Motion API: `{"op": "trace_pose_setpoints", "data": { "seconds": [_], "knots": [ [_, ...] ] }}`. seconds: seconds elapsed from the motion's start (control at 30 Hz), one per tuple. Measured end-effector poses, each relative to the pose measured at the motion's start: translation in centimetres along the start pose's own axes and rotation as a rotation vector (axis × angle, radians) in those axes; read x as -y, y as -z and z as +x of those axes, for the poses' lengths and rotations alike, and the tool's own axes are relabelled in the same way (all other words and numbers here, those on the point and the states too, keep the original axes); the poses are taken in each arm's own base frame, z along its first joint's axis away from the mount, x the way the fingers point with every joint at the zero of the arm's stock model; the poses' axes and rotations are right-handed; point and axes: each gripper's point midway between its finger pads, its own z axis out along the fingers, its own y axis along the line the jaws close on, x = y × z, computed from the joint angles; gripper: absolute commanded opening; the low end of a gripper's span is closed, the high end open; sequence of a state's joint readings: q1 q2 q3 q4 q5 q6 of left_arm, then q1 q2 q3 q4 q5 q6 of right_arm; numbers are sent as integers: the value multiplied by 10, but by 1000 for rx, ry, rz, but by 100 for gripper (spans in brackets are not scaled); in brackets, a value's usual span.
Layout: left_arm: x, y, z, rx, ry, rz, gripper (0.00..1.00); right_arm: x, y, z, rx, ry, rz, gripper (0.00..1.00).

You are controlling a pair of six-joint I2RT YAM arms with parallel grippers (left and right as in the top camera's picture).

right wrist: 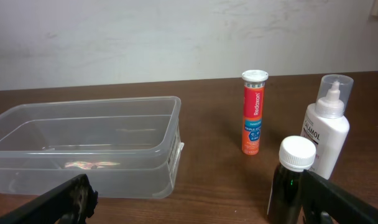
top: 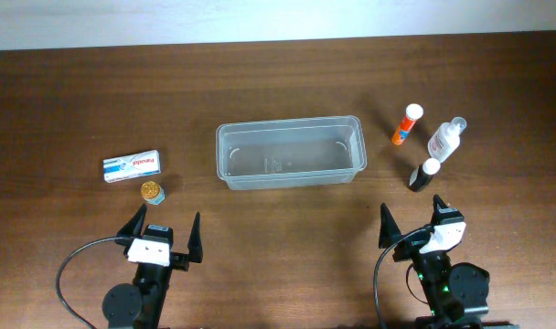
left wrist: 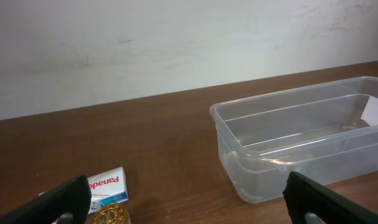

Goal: Pack container

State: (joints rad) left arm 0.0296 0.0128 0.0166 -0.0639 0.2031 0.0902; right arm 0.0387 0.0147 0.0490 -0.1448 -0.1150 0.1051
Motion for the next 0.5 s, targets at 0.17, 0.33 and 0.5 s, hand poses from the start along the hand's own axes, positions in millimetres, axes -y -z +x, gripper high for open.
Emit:
{"op": "trace_pose_setpoints", "data": {
  "seconds": [0.17,0.33,0.5],
  "knots": [
    [0,0,0,0,0,0,100,0,0,0,0,1,0,98],
    [0,0,0,0,0,0,100,-1,0,-6,27,3,-3,98],
    [0,0,0,0,0,0,100,1,1,-25,98,7,14,98]
  ]
}}
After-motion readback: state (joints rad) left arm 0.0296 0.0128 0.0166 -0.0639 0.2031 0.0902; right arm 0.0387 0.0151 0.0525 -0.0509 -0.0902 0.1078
